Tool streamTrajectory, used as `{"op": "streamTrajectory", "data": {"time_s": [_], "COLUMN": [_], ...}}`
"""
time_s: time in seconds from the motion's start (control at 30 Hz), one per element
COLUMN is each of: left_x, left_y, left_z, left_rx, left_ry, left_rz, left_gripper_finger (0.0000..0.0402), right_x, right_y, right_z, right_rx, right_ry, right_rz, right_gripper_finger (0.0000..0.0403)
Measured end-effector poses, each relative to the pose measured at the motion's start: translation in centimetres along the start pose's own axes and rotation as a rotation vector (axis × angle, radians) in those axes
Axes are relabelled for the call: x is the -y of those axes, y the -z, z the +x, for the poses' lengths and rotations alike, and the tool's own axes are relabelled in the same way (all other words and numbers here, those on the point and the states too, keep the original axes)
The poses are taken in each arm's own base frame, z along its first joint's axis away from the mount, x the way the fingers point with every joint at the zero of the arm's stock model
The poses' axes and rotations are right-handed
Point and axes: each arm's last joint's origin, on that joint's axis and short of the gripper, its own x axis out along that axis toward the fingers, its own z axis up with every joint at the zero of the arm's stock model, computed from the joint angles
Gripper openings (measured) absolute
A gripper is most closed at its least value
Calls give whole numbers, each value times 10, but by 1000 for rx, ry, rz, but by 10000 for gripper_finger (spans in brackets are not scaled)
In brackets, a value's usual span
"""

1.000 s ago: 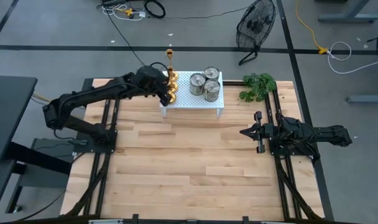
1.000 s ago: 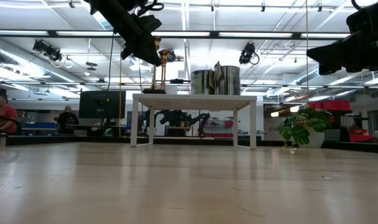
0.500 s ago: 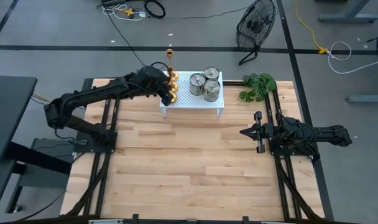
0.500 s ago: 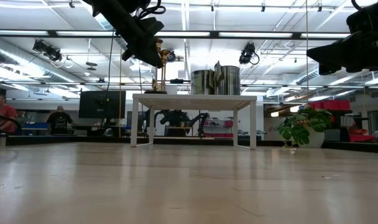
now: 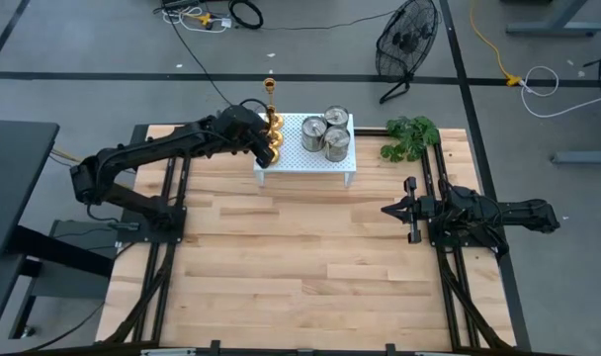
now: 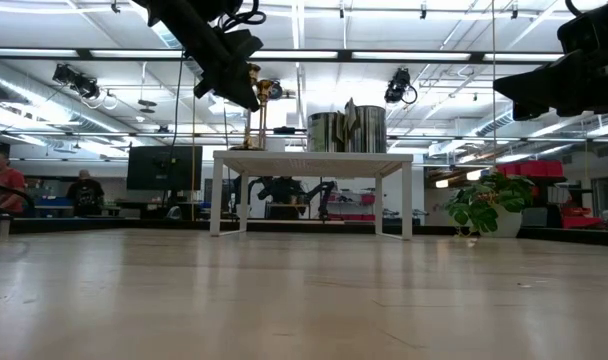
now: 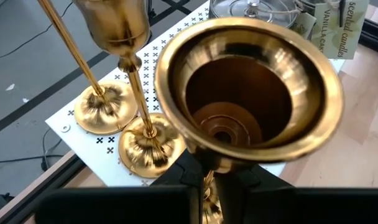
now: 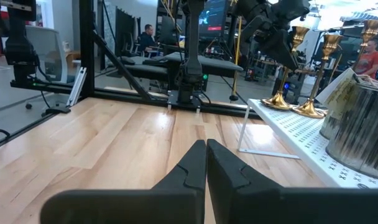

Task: Pick & Place candle stick holders
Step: Put the candle holder aligned with the other candle holder on the shelf

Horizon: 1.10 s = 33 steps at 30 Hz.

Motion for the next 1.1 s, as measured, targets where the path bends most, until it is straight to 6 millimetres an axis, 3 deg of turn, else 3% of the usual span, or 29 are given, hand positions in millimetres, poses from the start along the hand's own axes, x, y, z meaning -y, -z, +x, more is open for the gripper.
{"op": "streamTrajectory", "data": {"time_s": [0.3, 1.1], "left_x": [3, 3], "left_y": [0, 1], "left_z": [11, 11], "left_rx": [-5, -21], "left_ry": [46, 51], "left_rz": [0, 5], "left_gripper_finger": [33, 37], "right_x": [0, 0], "right_y": [0, 0], "right_z": [0, 0], "right_rx": [1, 0], "right_ry": [0, 0], "right_rz": [0, 0], "right_gripper_finger": [17, 17]}}
